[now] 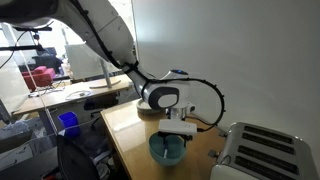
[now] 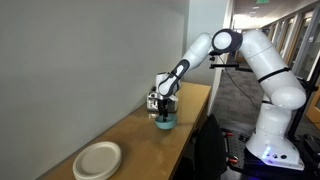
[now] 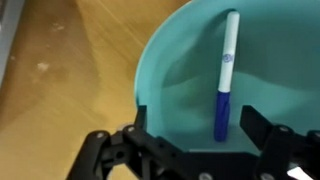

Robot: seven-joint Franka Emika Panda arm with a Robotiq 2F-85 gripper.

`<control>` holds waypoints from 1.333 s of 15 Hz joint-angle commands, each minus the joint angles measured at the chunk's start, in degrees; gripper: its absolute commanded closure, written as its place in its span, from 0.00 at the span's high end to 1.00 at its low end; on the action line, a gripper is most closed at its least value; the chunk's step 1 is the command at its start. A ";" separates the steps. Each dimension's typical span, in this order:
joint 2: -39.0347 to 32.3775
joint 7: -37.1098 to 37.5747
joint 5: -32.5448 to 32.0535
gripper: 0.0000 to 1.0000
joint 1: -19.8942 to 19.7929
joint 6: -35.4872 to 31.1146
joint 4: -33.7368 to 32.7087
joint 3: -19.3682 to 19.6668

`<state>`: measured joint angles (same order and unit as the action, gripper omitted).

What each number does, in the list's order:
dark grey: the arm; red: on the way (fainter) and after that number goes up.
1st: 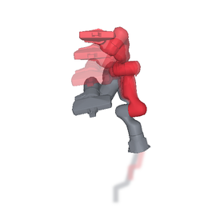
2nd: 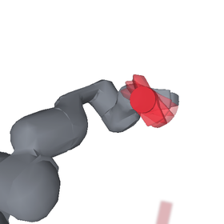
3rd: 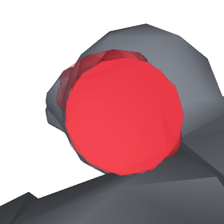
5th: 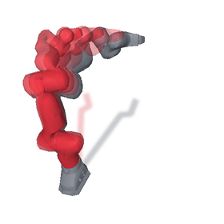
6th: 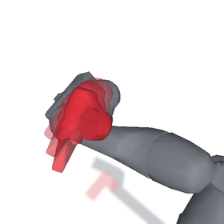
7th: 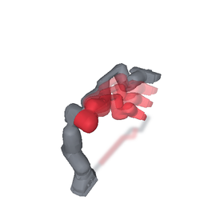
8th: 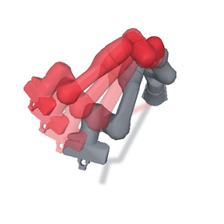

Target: Remove the marker from the bowl and put it on the table

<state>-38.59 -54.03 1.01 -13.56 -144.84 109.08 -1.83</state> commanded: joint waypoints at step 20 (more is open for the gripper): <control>8.59 -1.14 -5.99 1.00 -1.73 -7.63 12.75 -1.96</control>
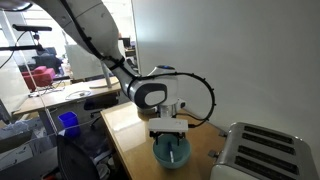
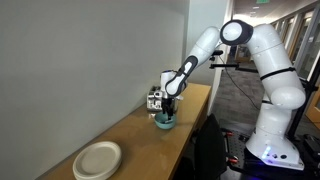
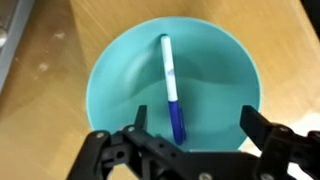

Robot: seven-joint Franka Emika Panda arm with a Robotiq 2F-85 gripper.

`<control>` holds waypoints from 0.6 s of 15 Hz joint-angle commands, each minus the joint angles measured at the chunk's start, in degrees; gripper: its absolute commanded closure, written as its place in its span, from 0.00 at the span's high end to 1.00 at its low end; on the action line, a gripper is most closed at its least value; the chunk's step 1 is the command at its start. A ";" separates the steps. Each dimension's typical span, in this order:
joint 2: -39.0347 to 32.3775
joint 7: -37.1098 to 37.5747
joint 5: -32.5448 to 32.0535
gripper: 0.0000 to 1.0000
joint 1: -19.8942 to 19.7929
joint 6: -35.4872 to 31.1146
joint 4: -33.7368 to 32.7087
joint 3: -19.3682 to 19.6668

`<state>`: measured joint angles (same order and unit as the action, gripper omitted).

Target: Remove the marker from the bowl and put it on the table

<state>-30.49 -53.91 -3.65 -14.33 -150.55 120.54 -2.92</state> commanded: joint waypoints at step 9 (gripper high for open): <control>-5.69 -4.12 -1.83 0.98 -1.50 -0.65 -4.25 -1.15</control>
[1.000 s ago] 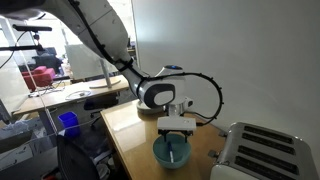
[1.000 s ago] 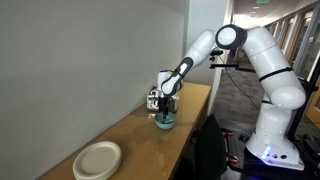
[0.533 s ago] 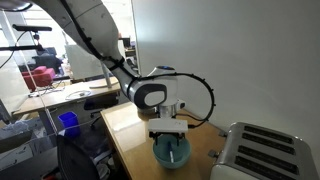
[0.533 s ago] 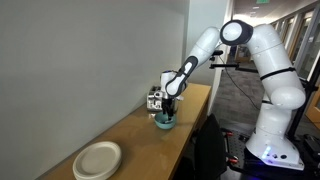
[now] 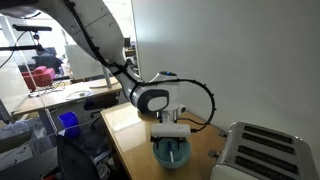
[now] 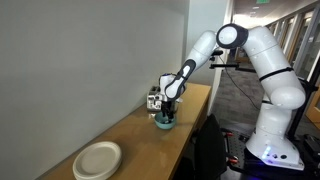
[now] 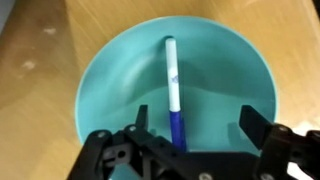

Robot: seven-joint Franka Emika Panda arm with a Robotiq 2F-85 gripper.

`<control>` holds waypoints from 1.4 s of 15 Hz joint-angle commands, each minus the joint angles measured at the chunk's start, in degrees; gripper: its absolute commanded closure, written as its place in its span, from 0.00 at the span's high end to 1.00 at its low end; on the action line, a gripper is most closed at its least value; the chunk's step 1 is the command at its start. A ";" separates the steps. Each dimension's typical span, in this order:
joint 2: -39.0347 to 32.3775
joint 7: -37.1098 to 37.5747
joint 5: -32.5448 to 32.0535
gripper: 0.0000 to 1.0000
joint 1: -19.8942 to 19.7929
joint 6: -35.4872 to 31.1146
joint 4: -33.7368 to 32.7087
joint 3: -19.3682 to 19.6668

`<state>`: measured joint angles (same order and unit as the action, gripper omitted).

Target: Remove the marker from the bowl and put it on the table

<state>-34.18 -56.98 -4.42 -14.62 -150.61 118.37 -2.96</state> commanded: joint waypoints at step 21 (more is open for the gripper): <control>-11.53 -0.78 -1.52 0.09 -3.82 -0.59 -13.18 -1.50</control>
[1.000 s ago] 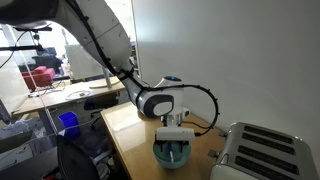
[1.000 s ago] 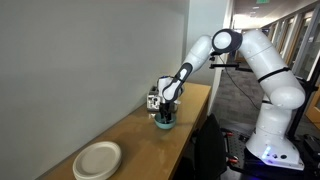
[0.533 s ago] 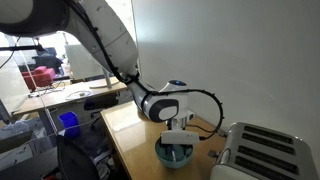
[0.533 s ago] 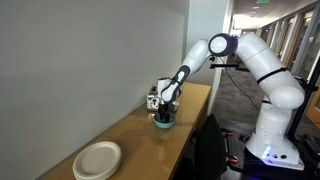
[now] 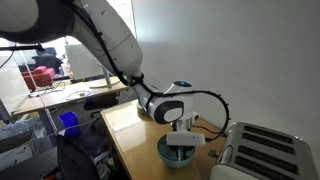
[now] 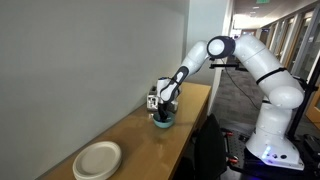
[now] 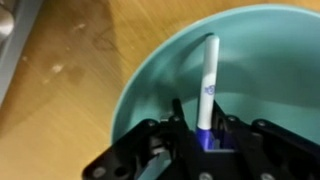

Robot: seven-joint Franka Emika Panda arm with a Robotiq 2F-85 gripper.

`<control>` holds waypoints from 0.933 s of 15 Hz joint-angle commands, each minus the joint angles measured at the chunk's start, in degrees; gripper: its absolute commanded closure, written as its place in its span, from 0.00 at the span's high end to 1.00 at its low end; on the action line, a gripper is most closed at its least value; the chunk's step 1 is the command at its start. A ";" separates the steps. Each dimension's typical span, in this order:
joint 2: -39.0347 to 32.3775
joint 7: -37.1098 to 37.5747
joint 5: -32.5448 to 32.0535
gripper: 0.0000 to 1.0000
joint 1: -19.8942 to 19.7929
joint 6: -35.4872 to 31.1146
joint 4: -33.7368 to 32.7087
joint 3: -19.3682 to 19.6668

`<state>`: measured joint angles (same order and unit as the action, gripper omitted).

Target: Remove the marker from the bowl and put it on the table

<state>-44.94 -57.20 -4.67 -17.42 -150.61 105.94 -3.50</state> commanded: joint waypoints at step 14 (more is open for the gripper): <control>7.50 1.38 1.12 0.04 -3.57 -0.06 9.11 -1.44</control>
<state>-42.35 -56.98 -4.26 -19.80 -150.60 109.41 -3.88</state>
